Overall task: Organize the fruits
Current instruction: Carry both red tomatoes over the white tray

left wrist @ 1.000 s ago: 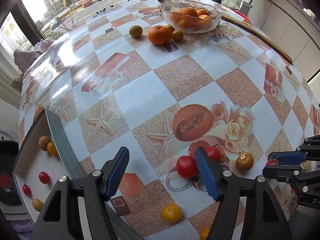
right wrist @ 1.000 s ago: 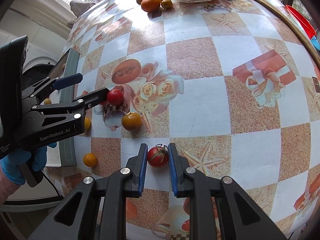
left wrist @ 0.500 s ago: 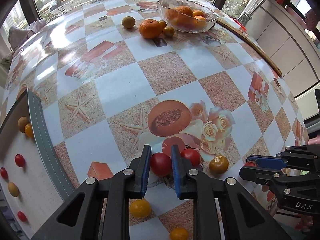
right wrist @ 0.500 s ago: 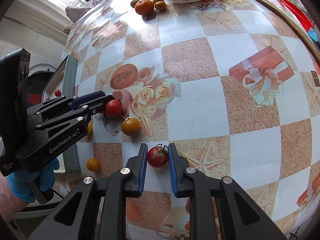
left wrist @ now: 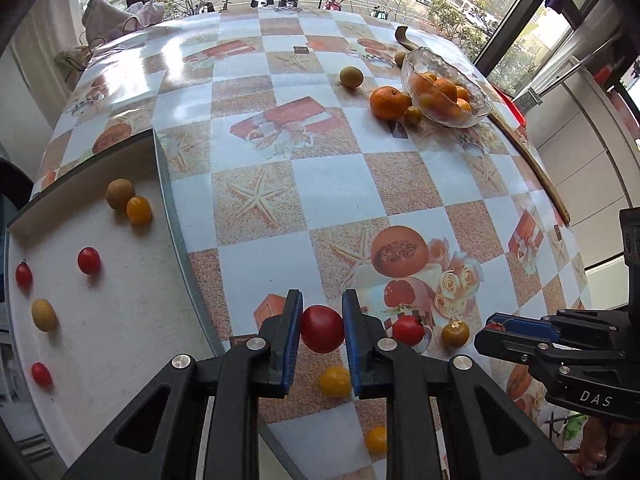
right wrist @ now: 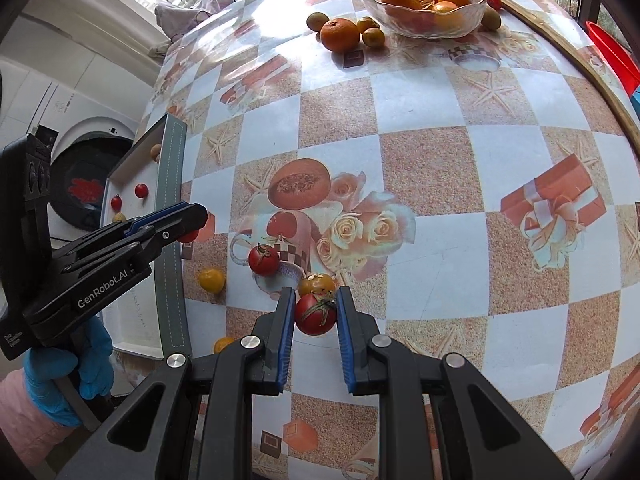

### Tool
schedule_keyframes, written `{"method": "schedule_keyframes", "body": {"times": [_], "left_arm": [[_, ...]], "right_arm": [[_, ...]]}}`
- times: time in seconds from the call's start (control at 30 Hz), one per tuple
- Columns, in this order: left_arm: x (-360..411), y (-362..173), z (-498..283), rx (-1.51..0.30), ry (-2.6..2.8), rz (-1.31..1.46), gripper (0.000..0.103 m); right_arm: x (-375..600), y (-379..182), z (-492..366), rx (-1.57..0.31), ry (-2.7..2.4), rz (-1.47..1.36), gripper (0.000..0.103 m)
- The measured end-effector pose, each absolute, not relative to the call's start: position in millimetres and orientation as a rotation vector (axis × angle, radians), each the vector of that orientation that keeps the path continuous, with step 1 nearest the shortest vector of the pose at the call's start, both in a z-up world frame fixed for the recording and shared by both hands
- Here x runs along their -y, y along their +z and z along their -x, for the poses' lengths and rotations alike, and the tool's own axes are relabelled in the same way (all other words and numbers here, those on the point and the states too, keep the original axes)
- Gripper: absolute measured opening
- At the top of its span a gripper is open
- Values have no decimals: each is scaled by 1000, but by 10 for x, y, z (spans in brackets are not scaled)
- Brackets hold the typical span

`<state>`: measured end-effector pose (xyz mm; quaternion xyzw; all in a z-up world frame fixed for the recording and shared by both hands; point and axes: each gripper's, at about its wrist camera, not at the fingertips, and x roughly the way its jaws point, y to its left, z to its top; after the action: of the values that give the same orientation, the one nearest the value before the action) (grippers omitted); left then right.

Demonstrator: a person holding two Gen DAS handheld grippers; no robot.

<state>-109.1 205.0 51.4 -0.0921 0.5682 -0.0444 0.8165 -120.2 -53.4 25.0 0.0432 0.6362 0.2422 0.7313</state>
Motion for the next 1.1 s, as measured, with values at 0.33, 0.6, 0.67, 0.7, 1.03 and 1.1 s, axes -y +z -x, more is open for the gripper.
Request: {"method": "schedule_keyframes", "body": {"times": [0.33,0.6,0.67,0.7,1.03,1.1], "left_arm": [[-2637,649,1446,-1163,63,292,22],[-3175,615,1839,-1150,226,364,22],[-3294,572,1933,-1154,265,380,22],[-3357,544,1978,-1160,285,386,22],[-3600,276,2207,-1209,387,408,22],[-3608,248,2233,-1217,390,410,22]], "right_arm": [[-188,381,1101,-1381,684,6,22],[-1023,470,1058,-1352,834,103,22],[-1269,458,1043,-1349,866,129,22],[-1394,444,1034,-1350,879,140,22],[-2249,138,996,-1387,933,259,22],[-2346,86,1008,-1390,934,279,22]]}}
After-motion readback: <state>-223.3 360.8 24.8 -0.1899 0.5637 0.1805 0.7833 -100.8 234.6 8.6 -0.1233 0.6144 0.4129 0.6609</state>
